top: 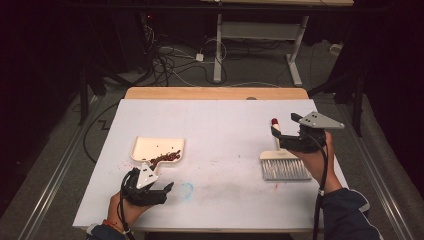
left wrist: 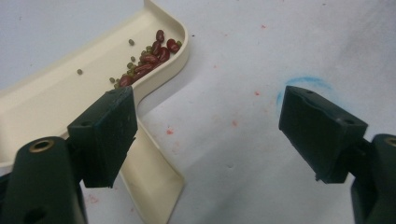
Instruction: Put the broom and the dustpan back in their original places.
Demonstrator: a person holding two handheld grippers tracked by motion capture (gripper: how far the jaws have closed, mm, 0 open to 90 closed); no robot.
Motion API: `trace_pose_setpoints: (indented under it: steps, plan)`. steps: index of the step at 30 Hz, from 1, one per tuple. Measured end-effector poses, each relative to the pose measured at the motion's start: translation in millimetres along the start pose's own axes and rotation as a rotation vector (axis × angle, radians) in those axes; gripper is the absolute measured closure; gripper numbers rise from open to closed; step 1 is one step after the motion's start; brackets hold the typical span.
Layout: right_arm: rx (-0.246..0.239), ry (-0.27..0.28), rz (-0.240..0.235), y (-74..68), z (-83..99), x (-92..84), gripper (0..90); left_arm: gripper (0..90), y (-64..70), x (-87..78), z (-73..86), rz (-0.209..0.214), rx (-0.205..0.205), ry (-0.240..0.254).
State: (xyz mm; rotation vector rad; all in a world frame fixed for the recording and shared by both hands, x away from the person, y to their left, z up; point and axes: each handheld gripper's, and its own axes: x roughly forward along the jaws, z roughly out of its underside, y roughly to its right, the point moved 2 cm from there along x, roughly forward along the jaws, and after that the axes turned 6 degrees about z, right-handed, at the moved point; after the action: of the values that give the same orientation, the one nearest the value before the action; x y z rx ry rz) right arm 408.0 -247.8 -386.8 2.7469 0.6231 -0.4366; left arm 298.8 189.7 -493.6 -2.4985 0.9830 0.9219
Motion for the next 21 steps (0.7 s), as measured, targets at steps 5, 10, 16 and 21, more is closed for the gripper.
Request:
trace_pose_setpoints:
  steps: [5,10,16,21]
  plan:
    - [-0.031,0.016,-0.008,-5.3,-1.1,-8.1,18.6,19.3,0.2,0.4,0.3,0.007,0.002,-0.001]
    - [-0.043,0.027,-0.024,-9.7,-0.5,-16.0,18.3,19.3,0.4,0.6,-0.1,0.009,0.005,0.000]
    - [-0.064,0.036,-0.044,-15.1,2.9,-24.9,18.0,19.3,0.3,-0.2,-0.4,0.007,0.006,0.004]
    - [-0.081,0.037,-0.060,-19.3,8.8,-32.7,17.4,19.3,0.3,-0.5,-0.3,0.008,0.008,0.005]
